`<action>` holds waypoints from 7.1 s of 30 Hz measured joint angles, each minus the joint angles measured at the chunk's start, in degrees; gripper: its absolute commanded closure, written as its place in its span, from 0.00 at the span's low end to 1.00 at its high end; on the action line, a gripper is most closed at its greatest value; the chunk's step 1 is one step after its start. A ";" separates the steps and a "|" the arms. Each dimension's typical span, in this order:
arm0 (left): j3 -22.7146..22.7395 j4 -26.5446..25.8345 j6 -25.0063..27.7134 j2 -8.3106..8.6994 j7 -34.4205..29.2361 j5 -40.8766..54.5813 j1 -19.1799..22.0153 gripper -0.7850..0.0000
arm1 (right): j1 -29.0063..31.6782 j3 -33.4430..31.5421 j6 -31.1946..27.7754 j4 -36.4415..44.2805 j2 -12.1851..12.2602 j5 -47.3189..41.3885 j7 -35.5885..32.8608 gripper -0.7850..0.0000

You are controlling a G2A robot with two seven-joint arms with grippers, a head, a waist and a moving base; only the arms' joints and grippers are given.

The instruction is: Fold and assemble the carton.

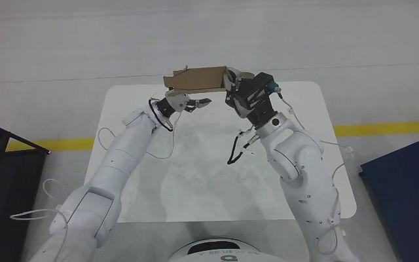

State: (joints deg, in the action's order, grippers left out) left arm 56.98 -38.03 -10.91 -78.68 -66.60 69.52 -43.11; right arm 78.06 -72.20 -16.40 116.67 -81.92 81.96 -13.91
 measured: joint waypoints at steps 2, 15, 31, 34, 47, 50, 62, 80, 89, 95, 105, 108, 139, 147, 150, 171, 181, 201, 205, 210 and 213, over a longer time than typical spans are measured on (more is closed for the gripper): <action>0.57 1.50 2.66 0.13 0.18 -1.67 0.65 0.00 | 0.02 -0.44 0.82 -0.10 0.04 -0.84 -0.24 1.00; 1.01 2.02 2.97 0.18 -0.17 -0.99 0.65 0.00 | 0.02 -0.51 0.92 -0.09 0.04 -0.99 -0.33 1.00; 3.61 -1.04 11.65 2.17 -2.41 -8.50 -0.57 0.00 | -4.19 -5.60 16.28 -5.94 -1.20 -20.22 1.23 1.00; 4.68 -4.56 18.68 3.07 -2.53 -13.78 -1.27 0.00 | -6.69 -6.13 21.17 -8.86 -1.45 -25.37 -2.47 1.00; 8.00 -21.69 38.30 5.08 12.04 -32.71 -6.56 0.00 | -8.96 -6.57 23.82 -8.28 -1.54 -33.72 -10.74 1.00; 7.87 -21.92 38.01 5.07 12.36 -32.94 -6.84 0.00 | -8.95 -6.56 23.80 -8.29 -1.54 -33.73 -10.72 1.00; 5.98 -18.40 35.57 4.18 16.05 -35.32 -5.04 0.00 | -8.38 2.01 18.88 -6.72 -1.49 -28.89 -12.66 1.00; 8.10 -16.50 39.07 3.69 13.86 -30.37 -4.98 0.00 | -10.15 8.71 18.67 -10.34 -0.74 -9.56 -20.79 1.00; 8.66 -15.78 38.42 3.53 13.46 -29.51 -5.08 0.00 | -10.47 10.43 21.11 -11.53 -0.59 2.00 -18.91 1.00; 8.64 -15.00 38.20 3.29 13.24 -29.23 -4.79 0.00 | -10.11 10.82 20.79 -11.29 -0.85 0.18 -17.87 1.00; 11.47 -13.20 35.68 3.28 10.83 -21.89 -5.67 0.00 | -5.67 4.01 16.96 -4.29 -0.23 -10.74 -16.82 1.00; 12.72 -12.91 32.59 3.40 10.69 -18.92 -6.37 0.00 | -3.25 1.09 15.60 -1.39 0.26 -11.50 -16.32 1.00; 8.04 -5.69 22.41 2.66 -10.32 -22.66 0.56 0.00 | 2.06 -5.63 8.00 3.48 2.07 -22.13 -15.15 1.00; 9.20 -6.87 28.40 3.14 -18.45 -23.19 1.63 0.00 | 1.17 -11.04 3.05 -0.45 2.60 -41.22 -16.47 1.00; 10.06 -8.42 28.09 3.43 -20.74 -22.17 1.39 0.00 | 0.86 -9.84 2.25 -1.76 2.74 -42.25 -17.77 1.00; 16.12 -8.44 28.50 5.66 -20.11 -21.73 0.55 0.58 | -0.33 -7.53 -2.80 -6.90 3.94 -57.14 -22.05 1.00; 15.48 -7.28 29.92 5.63 -18.69 -23.20 1.12 0.73 | -0.94 -6.35 -2.45 -7.02 4.49 -57.15 -21.66 1.00; 14.55 -5.61 30.24 5.62 -16.74 -24.33 1.46 1.00 | -1.78 -5.38 -0.73 -7.77 5.60 -57.99 -21.18 1.00; 14.39 -5.50 30.10 5.58 -16.59 -24.25 1.50 1.00 | -2.14 -4.87 0.03 -7.89 5.77 -57.67 -21.25 1.00; 14.00 -5.02 29.28 5.57 -15.29 -25.07 1.69 1.00 | -2.24 -4.25 0.46 -7.51 6.02 -56.79 -21.32 0.73; 13.90 -5.18 29.29 5.55 -14.86 -25.18 1.64 1.00 | -2.15 -3.83 0.48 -7.59 6.13 -56.22 -20.60 0.65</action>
State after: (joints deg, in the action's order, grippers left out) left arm 70.87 -43.20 18.38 -73.12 -81.46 44.34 -41.47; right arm 75.91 -76.03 -15.92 109.08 -75.79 25.74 -34.51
